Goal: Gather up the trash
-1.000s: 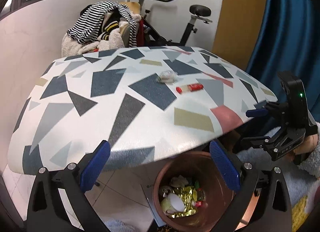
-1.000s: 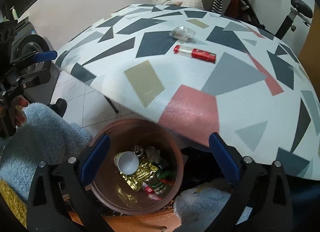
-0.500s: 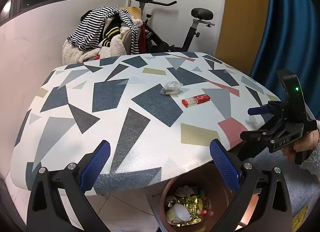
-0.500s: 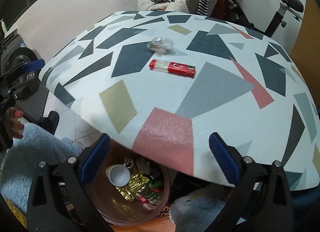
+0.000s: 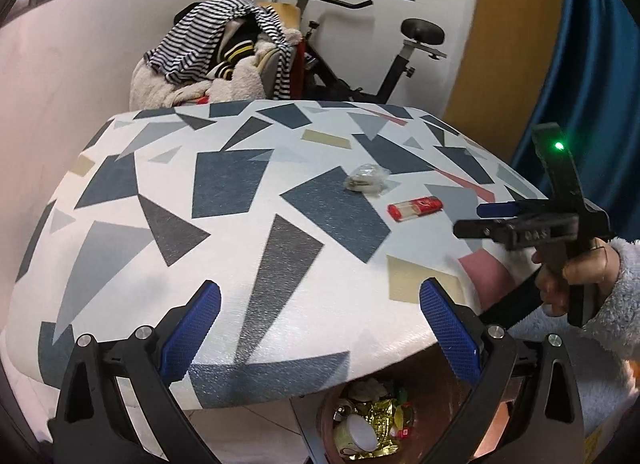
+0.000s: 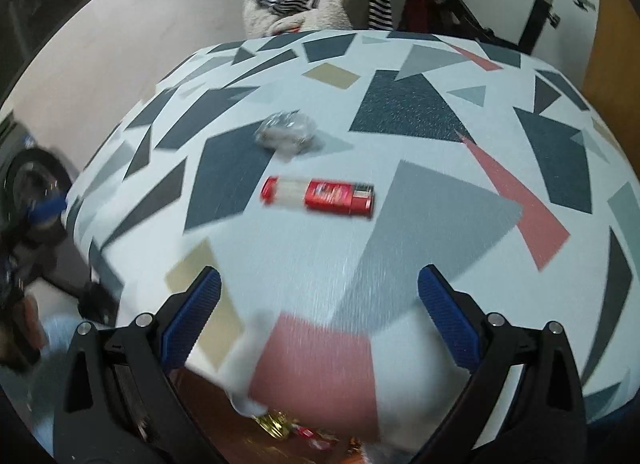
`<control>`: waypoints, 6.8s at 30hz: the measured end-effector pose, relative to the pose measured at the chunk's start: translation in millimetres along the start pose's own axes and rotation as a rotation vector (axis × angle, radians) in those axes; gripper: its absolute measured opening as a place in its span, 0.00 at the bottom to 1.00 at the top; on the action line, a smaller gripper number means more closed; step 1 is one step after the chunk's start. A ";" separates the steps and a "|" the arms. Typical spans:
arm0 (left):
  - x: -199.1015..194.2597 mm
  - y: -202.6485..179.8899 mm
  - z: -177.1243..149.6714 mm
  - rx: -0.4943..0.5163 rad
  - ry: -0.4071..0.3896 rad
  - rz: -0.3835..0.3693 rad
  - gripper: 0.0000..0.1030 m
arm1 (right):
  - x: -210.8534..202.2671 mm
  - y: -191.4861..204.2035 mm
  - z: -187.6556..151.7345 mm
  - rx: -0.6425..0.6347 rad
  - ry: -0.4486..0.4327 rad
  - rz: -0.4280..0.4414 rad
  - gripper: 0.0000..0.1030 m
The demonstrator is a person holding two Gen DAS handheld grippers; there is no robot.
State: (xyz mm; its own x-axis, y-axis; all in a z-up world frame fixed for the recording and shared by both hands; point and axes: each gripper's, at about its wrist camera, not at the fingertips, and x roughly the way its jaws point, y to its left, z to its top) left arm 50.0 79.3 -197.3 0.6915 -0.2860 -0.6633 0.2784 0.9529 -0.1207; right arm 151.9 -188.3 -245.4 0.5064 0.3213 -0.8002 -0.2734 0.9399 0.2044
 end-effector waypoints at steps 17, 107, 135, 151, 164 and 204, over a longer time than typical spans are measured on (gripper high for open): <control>26.2 21.8 7.6 -0.030 0.028 -0.005 0.94 | 57.7 35.2 38.4 -0.083 0.054 -0.202 0.82; -33.5 -86.9 -66.8 0.049 0.145 -0.218 0.26 | -78.4 52.0 -95.4 -0.275 -0.030 0.008 0.91; -11.9 -90.9 -57.0 0.010 0.118 -0.143 0.93 | -106.4 9.0 -76.9 -0.176 -0.103 -0.050 0.92; -63.9 -82.7 16.7 0.050 -0.059 -0.026 0.94 | -138.4 7.3 -45.1 -0.178 -0.170 -0.081 0.94; -102.0 -93.1 79.9 0.087 -0.167 0.127 0.94 | -190.0 20.6 -6.0 -0.223 -0.284 -0.110 0.94; -98.5 -95.1 84.6 0.085 -0.141 0.102 0.94 | -201.0 20.9 0.8 -0.197 -0.295 -0.113 0.94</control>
State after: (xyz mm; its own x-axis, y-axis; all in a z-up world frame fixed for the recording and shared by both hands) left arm 11.9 8.4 -57.9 0.8040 -0.2051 -0.5581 0.2531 0.9674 0.0090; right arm 45.1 -233.2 -79.8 0.7486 0.2635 -0.6084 -0.3399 0.9404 -0.0108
